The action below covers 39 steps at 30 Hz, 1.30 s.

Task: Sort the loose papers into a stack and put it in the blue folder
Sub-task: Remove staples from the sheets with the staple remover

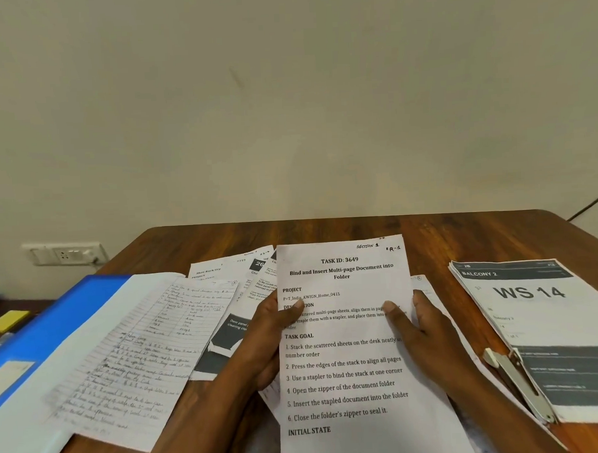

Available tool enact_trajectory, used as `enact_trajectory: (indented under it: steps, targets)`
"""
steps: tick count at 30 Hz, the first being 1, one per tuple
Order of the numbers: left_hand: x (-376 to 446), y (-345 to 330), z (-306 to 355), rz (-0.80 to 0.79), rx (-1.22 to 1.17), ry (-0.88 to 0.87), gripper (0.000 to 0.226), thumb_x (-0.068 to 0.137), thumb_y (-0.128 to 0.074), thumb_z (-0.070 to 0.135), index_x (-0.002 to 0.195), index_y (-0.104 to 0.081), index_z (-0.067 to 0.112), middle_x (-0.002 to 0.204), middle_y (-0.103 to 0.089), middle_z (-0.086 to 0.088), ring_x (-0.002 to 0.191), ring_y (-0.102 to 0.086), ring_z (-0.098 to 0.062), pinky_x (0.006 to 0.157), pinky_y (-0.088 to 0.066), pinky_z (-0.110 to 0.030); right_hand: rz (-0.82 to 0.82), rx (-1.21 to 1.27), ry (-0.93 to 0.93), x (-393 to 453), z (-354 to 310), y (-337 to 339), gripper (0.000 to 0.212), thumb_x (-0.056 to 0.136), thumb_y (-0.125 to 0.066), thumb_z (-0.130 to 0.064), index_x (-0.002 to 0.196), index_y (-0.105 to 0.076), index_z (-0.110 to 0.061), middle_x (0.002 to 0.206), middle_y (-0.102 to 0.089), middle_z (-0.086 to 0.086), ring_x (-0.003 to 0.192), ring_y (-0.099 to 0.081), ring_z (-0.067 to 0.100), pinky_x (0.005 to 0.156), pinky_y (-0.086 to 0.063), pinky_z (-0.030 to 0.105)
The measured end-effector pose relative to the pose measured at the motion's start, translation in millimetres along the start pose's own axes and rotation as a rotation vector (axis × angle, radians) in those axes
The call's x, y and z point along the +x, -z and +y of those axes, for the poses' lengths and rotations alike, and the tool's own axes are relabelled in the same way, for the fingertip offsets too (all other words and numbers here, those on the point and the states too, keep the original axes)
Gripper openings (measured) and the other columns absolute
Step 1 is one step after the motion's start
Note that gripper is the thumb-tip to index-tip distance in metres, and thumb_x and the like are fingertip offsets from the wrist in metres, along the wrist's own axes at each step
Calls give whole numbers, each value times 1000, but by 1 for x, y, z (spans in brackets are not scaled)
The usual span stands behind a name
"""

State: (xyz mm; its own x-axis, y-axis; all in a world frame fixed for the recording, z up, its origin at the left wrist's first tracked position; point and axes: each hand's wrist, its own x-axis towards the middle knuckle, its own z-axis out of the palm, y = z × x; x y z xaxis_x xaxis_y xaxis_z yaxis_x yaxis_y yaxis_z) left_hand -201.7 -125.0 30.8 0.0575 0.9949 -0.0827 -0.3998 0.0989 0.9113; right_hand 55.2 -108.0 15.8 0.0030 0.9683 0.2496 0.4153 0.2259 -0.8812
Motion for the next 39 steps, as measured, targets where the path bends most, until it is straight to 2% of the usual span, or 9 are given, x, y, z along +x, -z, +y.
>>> enact_trajectory:
  steps: [4,12,19,25,29,31,34,37,39]
  targets:
    - [2,-1,-3,79,74,-17,31,102,-58,8,133,-60,3,122,-74,-25,104,-72,-45,86,-62,-58,-7,5,27,-1,0,-2,26,103,-59,-39,89,-52,-18,84,-69,-1,81,-64,18,74,-51,40]
    - [4,-6,-6,176,206,-91,24,103,-61,8,127,-63,9,109,-80,-11,86,-80,-29,64,-63,-38,27,187,2,4,10,-6,6,105,-60,-24,106,-66,-24,109,-77,-16,105,-72,8,96,-58,46]
    - [-1,-8,-6,141,177,-15,31,95,-72,7,125,-66,8,116,-78,-17,102,-76,-42,91,-61,-58,34,411,-79,5,6,-8,16,105,-60,-15,116,-69,-22,117,-78,-10,115,-71,17,105,-54,47]
    - [-2,-7,-9,101,217,6,28,94,-74,7,120,-68,0,110,-78,-22,95,-77,-41,86,-63,-53,-18,459,-81,4,3,-6,21,104,-62,-22,124,-67,-26,122,-77,-5,117,-72,21,108,-51,58]
    - [-2,-6,-8,107,229,2,28,94,-74,7,121,-68,1,110,-78,-21,96,-77,-42,86,-62,-53,-54,493,-53,5,1,-4,42,85,-77,-57,121,-68,-37,123,-76,-4,117,-72,23,106,-52,59]
    - [-1,-5,-8,121,228,8,29,95,-74,7,122,-67,1,110,-78,-21,97,-76,-43,87,-62,-55,-62,490,-52,5,1,-6,22,99,-71,-33,121,-69,-33,122,-77,-4,117,-72,23,107,-51,60]
    - [-1,-5,-7,127,208,14,30,94,-73,6,123,-67,0,112,-78,-22,99,-75,-45,90,-60,-61,-76,499,-96,6,1,-8,24,104,-61,-14,124,-67,-25,121,-78,-5,116,-72,22,109,-51,59]
    - [-2,-5,-7,126,204,15,29,94,-74,6,122,-68,1,112,-78,-22,100,-75,-46,91,-59,-62,-93,540,-91,4,-1,-7,25,103,-63,-16,126,-67,-23,122,-77,-1,117,-72,25,109,-50,60]
    - [-2,-5,-7,130,209,17,29,94,-74,7,122,-68,2,112,-78,-21,99,-76,-45,89,-60,-60,-105,586,-83,4,-3,-6,33,94,-75,-36,124,-69,-25,124,-77,1,118,-72,27,109,-49,60]
